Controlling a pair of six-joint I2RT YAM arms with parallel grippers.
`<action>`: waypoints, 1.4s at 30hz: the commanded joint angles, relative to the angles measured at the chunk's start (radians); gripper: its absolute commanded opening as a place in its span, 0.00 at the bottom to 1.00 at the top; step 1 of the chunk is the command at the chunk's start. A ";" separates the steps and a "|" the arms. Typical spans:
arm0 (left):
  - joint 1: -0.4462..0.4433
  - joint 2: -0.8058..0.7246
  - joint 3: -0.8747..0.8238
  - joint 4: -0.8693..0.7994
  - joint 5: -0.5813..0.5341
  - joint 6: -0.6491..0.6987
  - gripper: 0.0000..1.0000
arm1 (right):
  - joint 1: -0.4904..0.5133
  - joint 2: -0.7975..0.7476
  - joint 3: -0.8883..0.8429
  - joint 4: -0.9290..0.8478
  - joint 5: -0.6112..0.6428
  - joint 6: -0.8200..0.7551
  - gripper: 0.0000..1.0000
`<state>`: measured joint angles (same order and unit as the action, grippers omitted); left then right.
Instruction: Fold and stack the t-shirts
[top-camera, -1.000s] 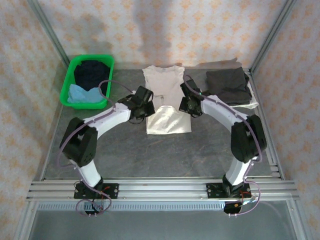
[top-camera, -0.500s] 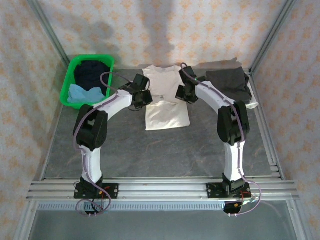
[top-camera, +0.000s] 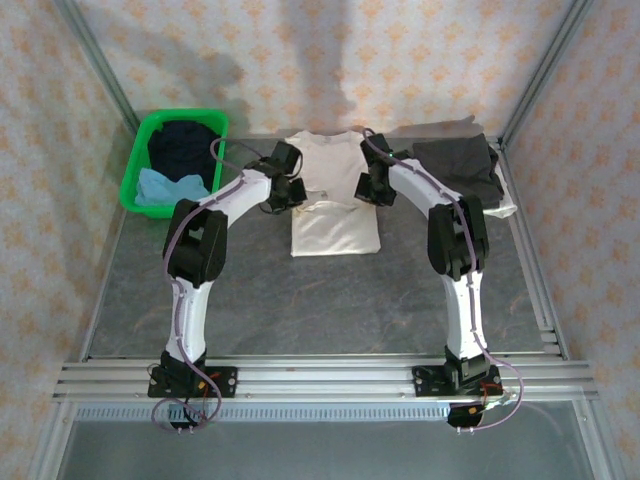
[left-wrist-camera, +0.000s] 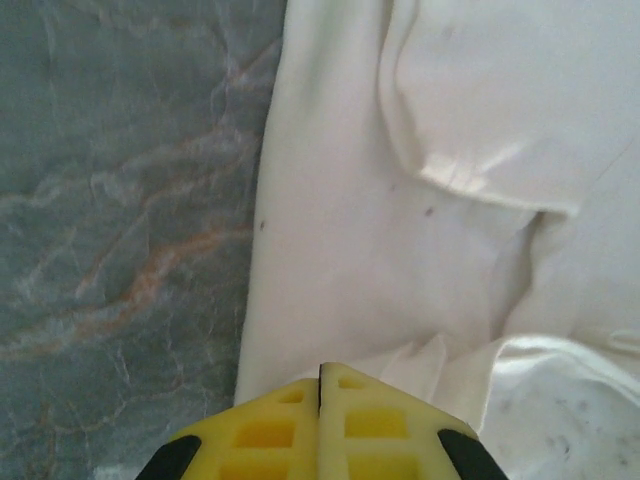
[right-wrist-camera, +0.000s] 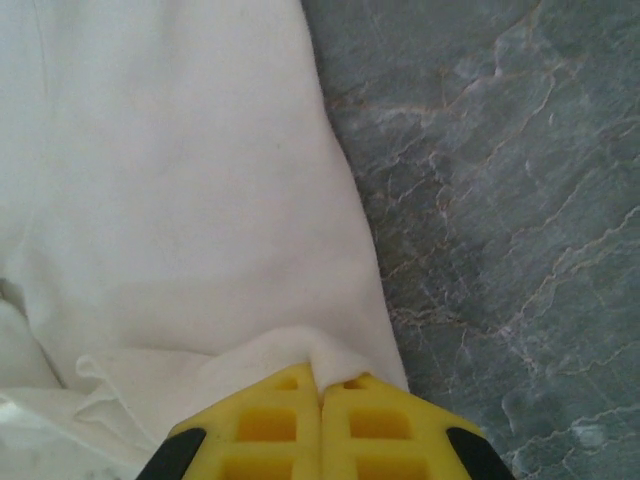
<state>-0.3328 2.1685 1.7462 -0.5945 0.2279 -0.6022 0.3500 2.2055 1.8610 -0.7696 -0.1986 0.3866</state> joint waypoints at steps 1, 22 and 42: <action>0.017 0.034 0.087 -0.091 -0.046 0.048 0.03 | -0.015 0.015 0.077 -0.059 0.052 -0.039 0.12; -0.097 0.058 0.119 -0.130 -0.100 0.147 0.51 | 0.054 -0.066 -0.145 0.104 0.051 -0.030 0.31; -0.049 0.052 0.089 -0.125 -0.179 0.095 0.44 | 0.134 -0.379 -0.560 0.393 0.039 0.051 0.34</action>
<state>-0.3576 2.3054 1.8652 -0.6842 0.0879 -0.5053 0.4381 1.9034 1.3403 -0.4320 -0.1833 0.4183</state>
